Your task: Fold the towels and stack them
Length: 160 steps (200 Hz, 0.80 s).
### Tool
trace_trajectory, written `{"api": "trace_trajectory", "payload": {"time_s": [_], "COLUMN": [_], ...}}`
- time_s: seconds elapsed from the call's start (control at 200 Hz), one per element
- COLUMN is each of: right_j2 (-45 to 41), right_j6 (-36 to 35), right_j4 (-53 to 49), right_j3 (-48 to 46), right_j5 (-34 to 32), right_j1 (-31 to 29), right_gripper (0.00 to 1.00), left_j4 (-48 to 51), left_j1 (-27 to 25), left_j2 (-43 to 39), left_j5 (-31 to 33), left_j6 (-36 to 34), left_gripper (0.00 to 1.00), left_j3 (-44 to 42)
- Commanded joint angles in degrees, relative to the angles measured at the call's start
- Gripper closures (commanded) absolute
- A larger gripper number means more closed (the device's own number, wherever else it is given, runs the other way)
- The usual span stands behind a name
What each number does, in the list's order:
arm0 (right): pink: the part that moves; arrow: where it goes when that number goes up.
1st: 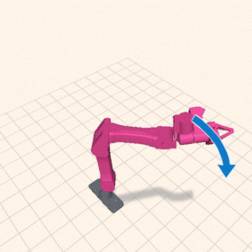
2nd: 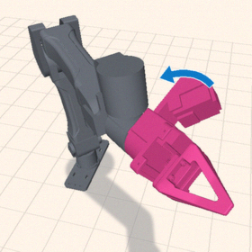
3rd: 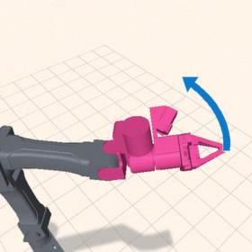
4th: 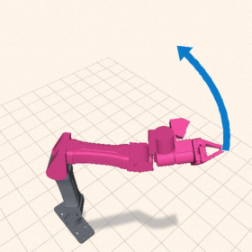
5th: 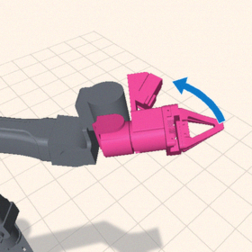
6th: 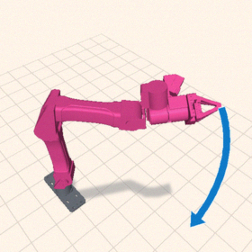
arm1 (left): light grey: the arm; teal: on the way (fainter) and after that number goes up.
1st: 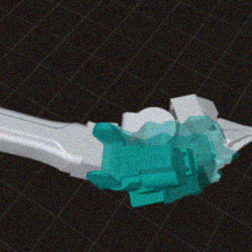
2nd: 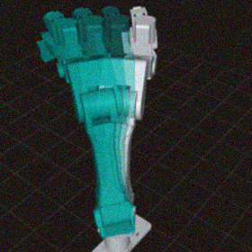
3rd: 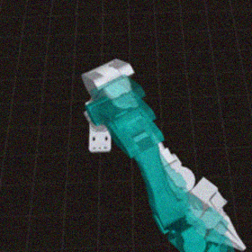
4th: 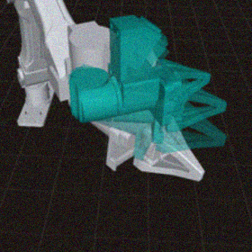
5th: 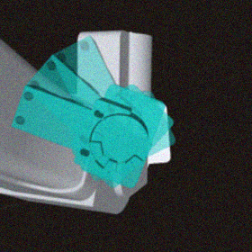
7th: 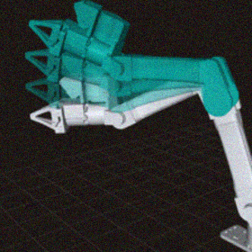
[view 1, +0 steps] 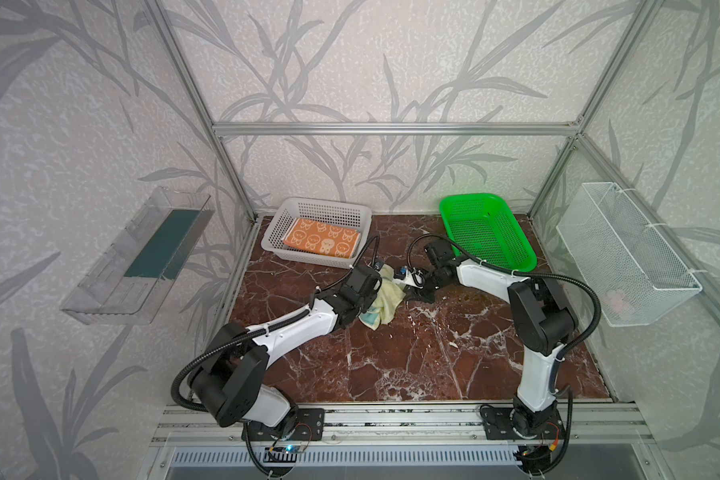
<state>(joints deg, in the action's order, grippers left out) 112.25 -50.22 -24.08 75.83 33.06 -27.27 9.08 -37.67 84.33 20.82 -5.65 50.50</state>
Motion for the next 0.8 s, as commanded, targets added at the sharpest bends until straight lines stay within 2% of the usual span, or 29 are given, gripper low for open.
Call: {"api": "trace_trajectory", "payload": {"time_s": [0.0,0.15,0.345,0.555,0.795], "right_j2": [1.64,3.92,3.68,4.29,2.60], "right_j6": [5.25,13.62,22.58,32.82,42.83], "right_j4": [-6.74,-12.47,-11.05,-8.99,1.97], "right_j3": [5.25,10.55,8.69,7.00,1.01], "right_j5": [0.04,3.48,2.45,4.73,-3.09], "right_j1": [-0.48,-1.07,-1.99,-2.04,-2.08], "right_gripper": [0.70,0.71,0.70,0.69,0.69], "left_j4": [1.02,-0.97,-1.69,-1.77,-1.26], "left_j1": [0.36,0.44,0.47,0.63,1.01], "left_j2": [0.22,-1.00,-1.37,-1.01,-1.28], "left_j5": [0.01,-0.89,-1.43,-0.80,-1.16], "left_j6": [2.13,1.87,1.62,2.33,2.53], "left_gripper": [1.00,1.00,1.00,1.00,1.00], "left_j3": [-0.17,-1.88,-2.68,-2.94,-2.88]}}
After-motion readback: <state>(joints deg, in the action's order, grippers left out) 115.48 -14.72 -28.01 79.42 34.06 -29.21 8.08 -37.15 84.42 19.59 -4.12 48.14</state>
